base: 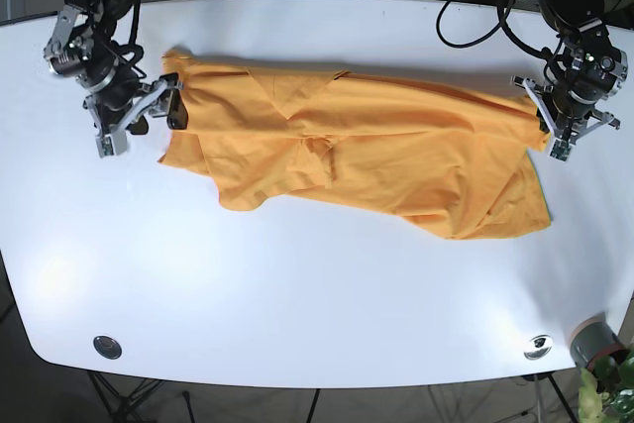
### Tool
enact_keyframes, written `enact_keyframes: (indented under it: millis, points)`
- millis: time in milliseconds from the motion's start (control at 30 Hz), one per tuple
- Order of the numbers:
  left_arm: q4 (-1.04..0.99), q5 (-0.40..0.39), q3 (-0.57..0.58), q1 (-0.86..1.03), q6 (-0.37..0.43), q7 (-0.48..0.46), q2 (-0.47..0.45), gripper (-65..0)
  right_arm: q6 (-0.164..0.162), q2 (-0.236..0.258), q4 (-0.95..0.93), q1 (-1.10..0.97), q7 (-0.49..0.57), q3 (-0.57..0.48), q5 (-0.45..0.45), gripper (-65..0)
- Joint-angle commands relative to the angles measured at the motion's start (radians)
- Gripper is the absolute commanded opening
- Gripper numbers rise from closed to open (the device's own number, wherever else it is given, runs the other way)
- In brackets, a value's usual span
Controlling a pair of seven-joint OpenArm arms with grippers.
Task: Fold the T-shirt properly
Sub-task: 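Release the T-shirt from both grippers, then move the right gripper along the T-shirt edge to grasp it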
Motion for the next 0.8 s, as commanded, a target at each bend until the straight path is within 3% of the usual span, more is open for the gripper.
enact_keyframes:
  millis: [0,567,767]
  points:
    - [0.016,-0.001,-0.005,-0.008,0.006,-0.015,-0.016,-65.0,0.008,0.008,-0.034,0.055,0.018,-0.002,0.003,-20.6]
    - [0.016,-0.001,-0.002,-0.012,0.006,-0.015,-0.016,-65.0,0.006,0.022,-0.319,0.306,0.021,-0.088,-0.032,-20.5]
    - [-0.018,-0.001,-0.001,-0.012,0.006,-0.015,-0.016,-65.0,0.005,0.027,-0.448,0.426,0.100,-0.213,-0.089,-20.5]
